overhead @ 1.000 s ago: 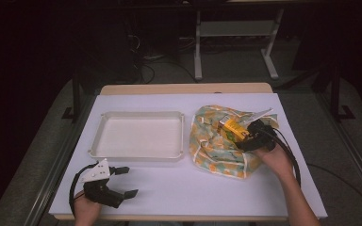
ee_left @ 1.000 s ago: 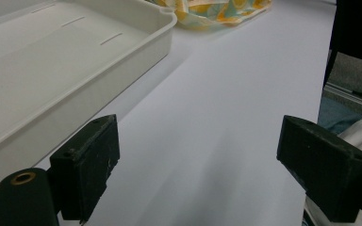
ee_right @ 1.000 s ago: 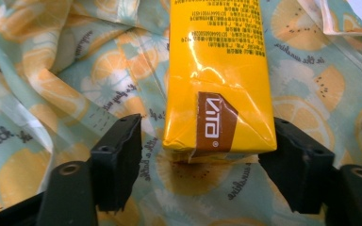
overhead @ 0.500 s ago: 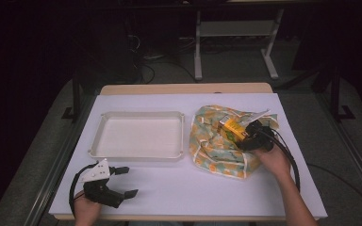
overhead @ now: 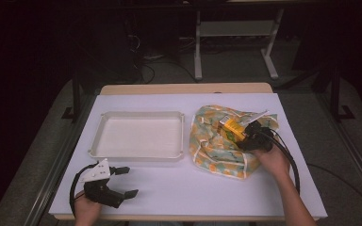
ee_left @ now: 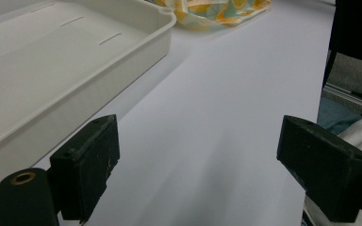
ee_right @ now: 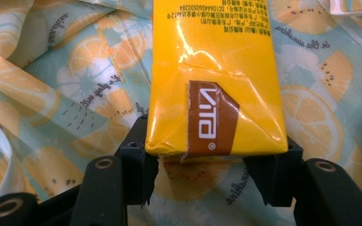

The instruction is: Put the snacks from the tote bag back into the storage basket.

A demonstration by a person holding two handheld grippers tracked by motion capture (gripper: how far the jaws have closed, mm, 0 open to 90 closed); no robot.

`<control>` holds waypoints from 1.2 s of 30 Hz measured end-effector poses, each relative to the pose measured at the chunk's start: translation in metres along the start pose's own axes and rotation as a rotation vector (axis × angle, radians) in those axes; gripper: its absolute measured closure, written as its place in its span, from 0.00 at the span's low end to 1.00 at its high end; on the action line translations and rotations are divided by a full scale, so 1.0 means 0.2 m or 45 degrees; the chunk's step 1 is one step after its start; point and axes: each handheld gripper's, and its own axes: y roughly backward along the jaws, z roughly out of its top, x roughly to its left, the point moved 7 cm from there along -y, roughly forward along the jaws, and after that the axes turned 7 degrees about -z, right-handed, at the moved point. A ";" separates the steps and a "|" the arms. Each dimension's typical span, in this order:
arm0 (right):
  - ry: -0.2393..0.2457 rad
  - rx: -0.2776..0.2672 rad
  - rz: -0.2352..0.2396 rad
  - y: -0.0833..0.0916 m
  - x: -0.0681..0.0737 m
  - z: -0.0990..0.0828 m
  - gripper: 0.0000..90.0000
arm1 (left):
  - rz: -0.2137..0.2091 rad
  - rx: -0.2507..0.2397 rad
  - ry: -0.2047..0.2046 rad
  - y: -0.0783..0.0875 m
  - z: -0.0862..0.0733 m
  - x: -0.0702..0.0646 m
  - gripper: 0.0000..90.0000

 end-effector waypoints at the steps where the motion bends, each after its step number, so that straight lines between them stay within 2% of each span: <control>1: 0.003 -0.003 0.000 0.00 0.00 0.00 0.52 | 0.001 -0.001 -0.002 0.00 0.00 0.00 0.15; 6: -0.010 0.001 0.002 0.00 0.00 0.00 0.53 | -0.001 0.002 0.000 0.00 0.00 0.00 0.15; 10: 0.008 -0.001 -0.015 0.00 0.00 0.01 0.54 | -0.002 -0.001 0.001 0.00 0.00 0.00 0.15; 14: -0.015 -0.026 -0.009 0.02 -0.01 0.01 0.54 | 0.000 0.000 0.004 0.00 0.00 0.00 0.15; 15: -0.037 -0.048 -0.003 0.03 -0.01 0.02 0.55 | 0.001 0.000 0.004 0.00 0.00 0.00 0.15; 18: -0.041 -0.054 -0.007 0.05 -0.02 0.03 0.55 | 0.000 0.000 0.002 0.00 0.00 0.00 0.15; 21: -0.017 -0.085 -0.030 0.09 -0.03 0.06 0.55 | 0.002 -0.001 -0.004 0.00 0.00 0.01 0.15; 30: -0.010 -0.086 -0.044 0.12 -0.02 0.10 0.56 | 0.002 -0.003 0.000 0.00 0.00 0.00 0.15; 31: 0.007 -0.092 -0.056 0.13 -0.02 0.11 0.56 | 0.000 0.000 0.004 0.00 0.00 0.00 0.15; 36: 0.017 -0.094 -0.072 0.17 -0.02 0.16 0.56 | 0.000 0.000 0.002 0.00 0.00 0.00 0.15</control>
